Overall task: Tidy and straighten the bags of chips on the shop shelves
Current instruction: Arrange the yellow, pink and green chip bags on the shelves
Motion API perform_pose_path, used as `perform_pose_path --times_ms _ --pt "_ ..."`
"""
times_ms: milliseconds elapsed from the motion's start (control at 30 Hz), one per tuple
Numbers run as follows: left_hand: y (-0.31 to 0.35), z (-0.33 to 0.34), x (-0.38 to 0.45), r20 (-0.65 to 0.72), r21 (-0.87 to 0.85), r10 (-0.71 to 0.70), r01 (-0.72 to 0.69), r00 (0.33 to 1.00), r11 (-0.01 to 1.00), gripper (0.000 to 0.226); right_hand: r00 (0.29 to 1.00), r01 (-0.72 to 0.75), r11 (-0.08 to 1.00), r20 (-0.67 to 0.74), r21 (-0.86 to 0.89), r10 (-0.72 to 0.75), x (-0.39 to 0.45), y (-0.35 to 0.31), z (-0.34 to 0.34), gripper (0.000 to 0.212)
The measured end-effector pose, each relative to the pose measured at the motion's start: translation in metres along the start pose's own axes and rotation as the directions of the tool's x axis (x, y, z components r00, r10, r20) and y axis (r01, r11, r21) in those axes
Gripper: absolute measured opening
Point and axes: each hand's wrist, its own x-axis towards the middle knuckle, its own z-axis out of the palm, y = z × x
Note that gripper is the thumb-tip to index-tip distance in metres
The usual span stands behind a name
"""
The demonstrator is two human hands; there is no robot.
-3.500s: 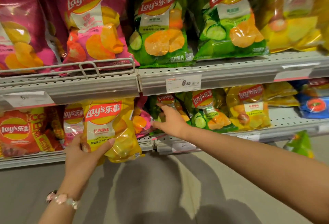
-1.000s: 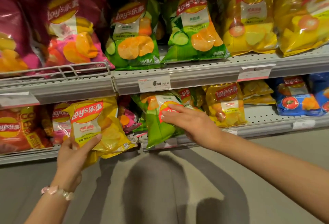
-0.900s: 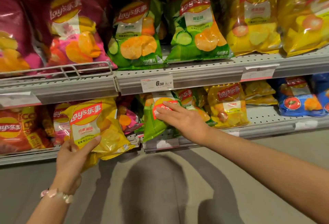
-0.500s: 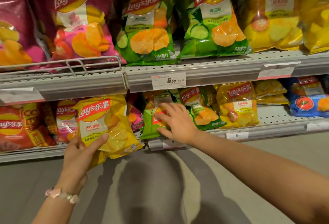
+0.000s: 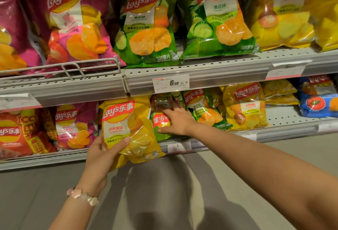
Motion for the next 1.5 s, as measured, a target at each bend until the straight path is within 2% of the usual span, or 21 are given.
perform_pose_path --times_ms 67,200,233,267,333,367,467,600,667,767,800,833,867,933,967,1033,1100,1167,1233,1400,1500 --pt "-0.001 0.010 -0.001 0.005 -0.010 -0.005 0.005 1.000 1.000 0.050 1.000 -0.001 0.993 -0.017 0.119 0.003 -0.004 0.001 -0.010 0.069" --pt "0.000 0.035 -0.008 0.031 -0.011 -0.008 0.008 0.999 1.000 0.038 0.992 0.020 0.976 -0.128 0.215 0.008 -0.021 0.006 -0.022 0.043" --pt "0.001 0.041 -0.009 0.034 0.002 -0.010 0.010 0.999 1.000 0.039 0.984 0.038 0.937 -0.178 0.347 0.026 -0.028 0.008 -0.024 0.037" --pt "0.002 0.046 -0.011 0.038 0.015 -0.012 0.011 0.999 1.000 0.042 0.974 0.054 0.846 -0.215 0.531 0.073 -0.036 0.008 -0.027 0.035" --pt "0.005 0.058 -0.013 0.065 0.033 -0.018 0.016 0.998 0.999 0.055 0.980 0.039 0.548 -0.140 0.836 0.144 -0.055 0.010 -0.037 0.040" --pt "0.006 0.065 -0.015 0.083 0.042 -0.022 0.018 0.996 0.999 0.063 0.989 -0.012 0.427 -0.052 0.904 0.138 -0.064 0.012 -0.041 0.048" --pt "0.008 0.091 -0.019 0.142 0.065 -0.006 -0.003 0.990 0.998 0.065 0.984 -0.168 0.342 0.135 0.925 0.117 -0.087 0.021 -0.047 0.073" --pt "0.007 0.128 -0.023 0.175 0.128 -0.006 -0.017 0.985 0.992 0.057 0.963 -0.147 0.222 0.088 0.964 0.254 -0.099 0.031 -0.052 0.085" --pt "0.007 0.141 -0.023 0.215 0.153 -0.005 -0.028 0.977 0.988 0.058 0.938 -0.141 0.230 0.056 0.963 0.342 -0.102 0.039 -0.054 0.091" --pt "0.008 0.150 -0.023 0.284 0.136 -0.039 0.000 0.958 0.991 0.063 0.890 -0.122 0.255 -0.008 0.959 0.456 -0.106 0.058 -0.058 0.082" --pt "0.007 0.151 -0.023 0.250 0.116 -0.041 0.013 0.967 0.993 0.069 0.882 -0.117 0.257 -0.019 0.959 0.471 -0.108 0.066 -0.060 0.078" --pt "0.005 0.150 -0.021 0.138 0.095 -0.042 0.029 0.990 0.995 0.076 0.879 -0.118 0.260 -0.021 0.958 0.476 -0.110 0.073 -0.062 0.075" --pt "-0.001 0.147 -0.015 -0.044 0.098 -0.044 0.048 0.998 0.994 0.081 0.880 -0.121 0.271 -0.023 0.955 0.474 -0.112 0.080 -0.063 0.073" --pt "-0.014 0.137 -0.003 -0.364 0.167 -0.111 0.182 0.925 0.969 0.097 0.886 -0.111 0.287 -0.036 0.951 0.463 -0.115 0.092 -0.064 0.071" --pt "-0.019 0.133 0.003 -0.431 0.174 -0.209 0.308 0.878 0.935 0.111 0.886 -0.101 0.284 -0.044 0.954 0.461 -0.116 0.096 -0.063 0.071" --pt "-0.026 0.129 0.014 -0.360 -0.060 -0.469 0.482 0.806 0.874 0.119 0.885 -0.081 0.263 -0.052 0.961 0.463 -0.119 0.102 -0.061 0.068" --pt "-0.029 0.131 0.022 -0.178 -0.290 -0.573 0.514 0.800 0.808 0.093 0.881 -0.061 0.241 -0.061 0.969 0.468 -0.120 0.106 -0.058 0.065" --pt "-0.034 0.136 0.028 -0.153 -0.311 -0.571 0.509 0.806 0.802 0.067 0.876 -0.051 0.228 -0.066 0.972 0.477 -0.120 0.109 -0.054 0.062" --pt "-0.038 0.138 0.032 -0.237 -0.265 -0.523 0.463 0.819 0.846 0.056 0.873 -0.044 0.232 -0.076 0.972 0.483 -0.119 0.111 -0.051 0.060" --pt "-0.025 0.137 0.034 -0.329 -0.294 -0.305 0.210 0.894 0.932 0.014 0.874 -0.047 0.288 -0.101 0.957 0.475 -0.116 0.112 -0.048 0.065" --pt "-0.005 0.127 0.034 -0.345 -0.357 -0.179 0.048 0.921 0.933 0.026 0.877 -0.053 0.327 -0.112 0.944 0.467 -0.114 0.111 -0.047 0.069"
